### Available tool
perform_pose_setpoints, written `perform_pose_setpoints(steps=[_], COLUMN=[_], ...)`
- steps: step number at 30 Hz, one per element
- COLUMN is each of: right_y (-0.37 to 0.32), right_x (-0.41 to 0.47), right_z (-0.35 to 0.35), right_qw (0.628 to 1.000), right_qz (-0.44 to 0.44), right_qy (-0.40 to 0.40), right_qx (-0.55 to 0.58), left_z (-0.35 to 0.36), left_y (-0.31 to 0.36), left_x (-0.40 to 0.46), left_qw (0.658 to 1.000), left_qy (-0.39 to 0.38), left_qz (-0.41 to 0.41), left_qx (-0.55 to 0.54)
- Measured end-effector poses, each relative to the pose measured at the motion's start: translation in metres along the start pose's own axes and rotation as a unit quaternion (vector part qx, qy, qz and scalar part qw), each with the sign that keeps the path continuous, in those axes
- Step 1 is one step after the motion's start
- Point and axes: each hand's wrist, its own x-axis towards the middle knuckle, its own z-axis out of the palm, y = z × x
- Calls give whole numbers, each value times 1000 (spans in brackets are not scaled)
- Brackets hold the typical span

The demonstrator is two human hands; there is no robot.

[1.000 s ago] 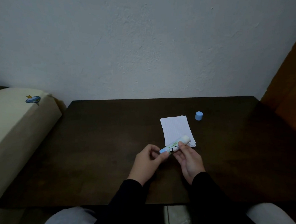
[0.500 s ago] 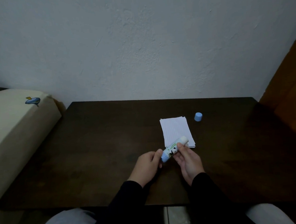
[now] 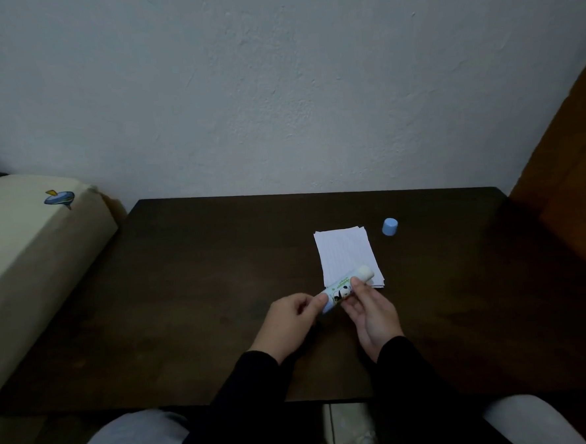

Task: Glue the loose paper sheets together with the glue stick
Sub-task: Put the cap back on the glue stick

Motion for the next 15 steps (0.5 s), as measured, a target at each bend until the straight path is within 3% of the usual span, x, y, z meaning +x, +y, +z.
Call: perform_pose_setpoints(steps=[11, 15], right_y=[0, -1], right_x=[0, -2], right_z=[1, 0], right_qw=[1000, 1000], right_qz=[3, 3], right_qy=[10, 5], right_qx=[5, 10], left_z=[-4, 0], left_y=[-3, -1], left_x=[4, 2], left_qw=[999, 1000], left_qy=[18, 0], left_qz=[34, 10], left_qx=[11, -18])
